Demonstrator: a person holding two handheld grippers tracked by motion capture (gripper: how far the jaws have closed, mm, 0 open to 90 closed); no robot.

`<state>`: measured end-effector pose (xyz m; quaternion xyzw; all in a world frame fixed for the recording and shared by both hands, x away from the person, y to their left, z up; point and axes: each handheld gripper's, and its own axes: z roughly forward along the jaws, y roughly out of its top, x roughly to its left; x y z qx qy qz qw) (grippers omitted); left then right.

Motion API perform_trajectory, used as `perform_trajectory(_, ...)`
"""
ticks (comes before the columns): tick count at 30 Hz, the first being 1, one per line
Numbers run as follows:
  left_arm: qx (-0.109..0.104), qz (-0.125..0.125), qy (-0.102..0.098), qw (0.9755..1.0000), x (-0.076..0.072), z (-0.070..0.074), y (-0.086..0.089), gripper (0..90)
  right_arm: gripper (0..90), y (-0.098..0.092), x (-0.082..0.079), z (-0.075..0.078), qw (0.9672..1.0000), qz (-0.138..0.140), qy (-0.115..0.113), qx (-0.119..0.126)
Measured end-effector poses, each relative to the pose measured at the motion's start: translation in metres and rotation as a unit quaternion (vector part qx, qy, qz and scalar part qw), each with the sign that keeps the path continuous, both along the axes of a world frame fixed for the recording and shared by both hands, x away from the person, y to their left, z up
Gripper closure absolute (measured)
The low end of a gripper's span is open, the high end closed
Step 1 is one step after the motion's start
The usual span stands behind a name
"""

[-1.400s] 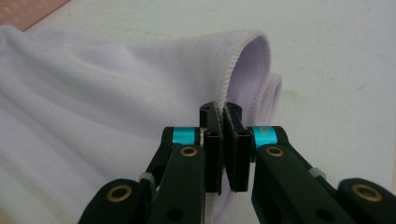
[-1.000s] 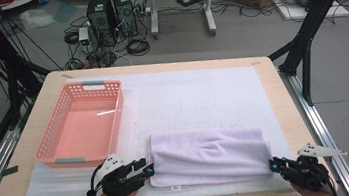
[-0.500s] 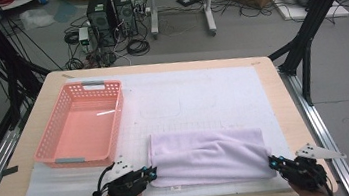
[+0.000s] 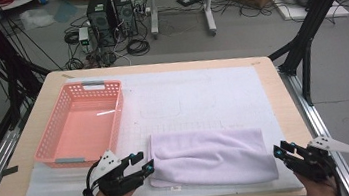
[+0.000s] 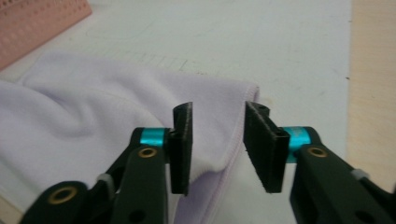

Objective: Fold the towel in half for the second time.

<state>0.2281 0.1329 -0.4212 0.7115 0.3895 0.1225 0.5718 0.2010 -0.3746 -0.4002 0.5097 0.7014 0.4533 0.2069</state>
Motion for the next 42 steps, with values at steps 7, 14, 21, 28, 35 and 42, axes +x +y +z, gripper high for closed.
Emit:
perform_trajectory(7, 0.012, 0.0, 0.025, 0.9996, 0.03, -0.006, -0.008, 50.2, 77.7, 0.025, 0.049, -0.022, 0.9948, 0.065, 0.044, -0.065)
perform_trajectory(14, 0.019, 0.009, 0.045, 0.9988, 0.056, -0.012, -0.011, 50.3, 83.7, 0.036, 0.096, -0.043, 0.9911, 0.083, 0.06, -0.085)
perform_trajectory(21, 0.038, 0.027, 0.063, 0.9969, 0.069, -0.018, -0.013, 47.9, 76.1, 0.02, 0.101, -0.04, 0.9947, 0.022, 0.05, -0.087)
perform_trajectory(28, 0.065, 0.039, 0.071, 0.9946, 0.075, -0.024, -0.019, 44.0, 45.6, 0.01, 0.085, -0.029, 0.9967, 0.033, 0.047, -0.057)
perform_trajectory(35, 0.12, 0.02, 0.088, 0.9886, 0.085, -0.031, -0.035, 46.1, 39.3, 0.009, 0.086, -0.044, 0.9942, 0.034, 0.084, -0.058)
perform_trajectory(42, 0.118, 0.0, 0.096, 0.9884, 0.087, -0.03, -0.039, 79.8, 79.1, 0.015, 0.088, -0.044, 0.9915, 0.07, 0.1, -0.045)
